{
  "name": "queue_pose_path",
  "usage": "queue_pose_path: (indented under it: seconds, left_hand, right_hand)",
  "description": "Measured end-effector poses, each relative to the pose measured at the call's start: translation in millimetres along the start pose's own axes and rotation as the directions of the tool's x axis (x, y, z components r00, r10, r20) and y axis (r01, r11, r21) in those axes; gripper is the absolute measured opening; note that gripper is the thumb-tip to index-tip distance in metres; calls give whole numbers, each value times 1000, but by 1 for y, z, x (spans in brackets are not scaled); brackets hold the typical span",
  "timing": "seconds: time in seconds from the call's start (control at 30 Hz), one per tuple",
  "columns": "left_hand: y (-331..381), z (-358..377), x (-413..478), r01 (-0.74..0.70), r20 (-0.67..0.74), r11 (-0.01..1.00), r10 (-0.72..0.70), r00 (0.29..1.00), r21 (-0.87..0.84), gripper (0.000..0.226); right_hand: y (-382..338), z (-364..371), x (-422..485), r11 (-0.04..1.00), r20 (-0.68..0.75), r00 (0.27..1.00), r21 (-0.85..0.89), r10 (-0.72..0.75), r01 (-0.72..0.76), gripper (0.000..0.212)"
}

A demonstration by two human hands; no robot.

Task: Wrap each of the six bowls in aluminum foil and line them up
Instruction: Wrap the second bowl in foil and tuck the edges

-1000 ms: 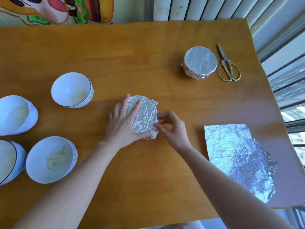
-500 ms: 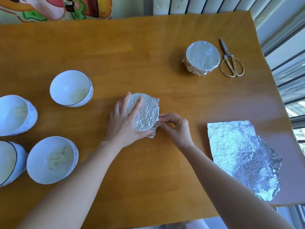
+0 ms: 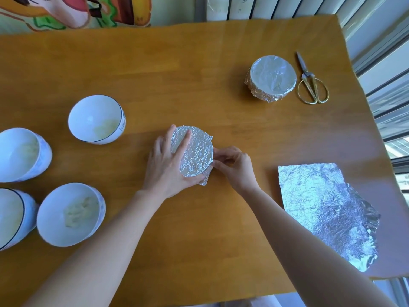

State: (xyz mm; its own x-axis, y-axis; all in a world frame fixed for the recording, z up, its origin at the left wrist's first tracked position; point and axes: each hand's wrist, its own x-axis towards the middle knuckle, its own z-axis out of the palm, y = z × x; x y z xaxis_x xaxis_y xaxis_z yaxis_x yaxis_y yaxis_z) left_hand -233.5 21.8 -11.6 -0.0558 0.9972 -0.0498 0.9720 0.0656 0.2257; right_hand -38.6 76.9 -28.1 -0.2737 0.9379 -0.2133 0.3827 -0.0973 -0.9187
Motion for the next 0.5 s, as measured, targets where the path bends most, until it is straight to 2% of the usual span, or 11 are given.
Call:
queue_pose_path:
  seconds: [0.23, 0.5]
  left_hand:
    - [3, 0, 0, 31, 6, 1000, -31, 1000, -2, 113]
    - [23, 4, -6, 179, -12, 983, -180, 984, -29, 116]
  right_hand:
    - [-6, -4, 5, 992, 33, 996, 89, 87, -89, 21]
    - [-11, 9, -5, 995, -197, 976, 38, 94, -89, 13]
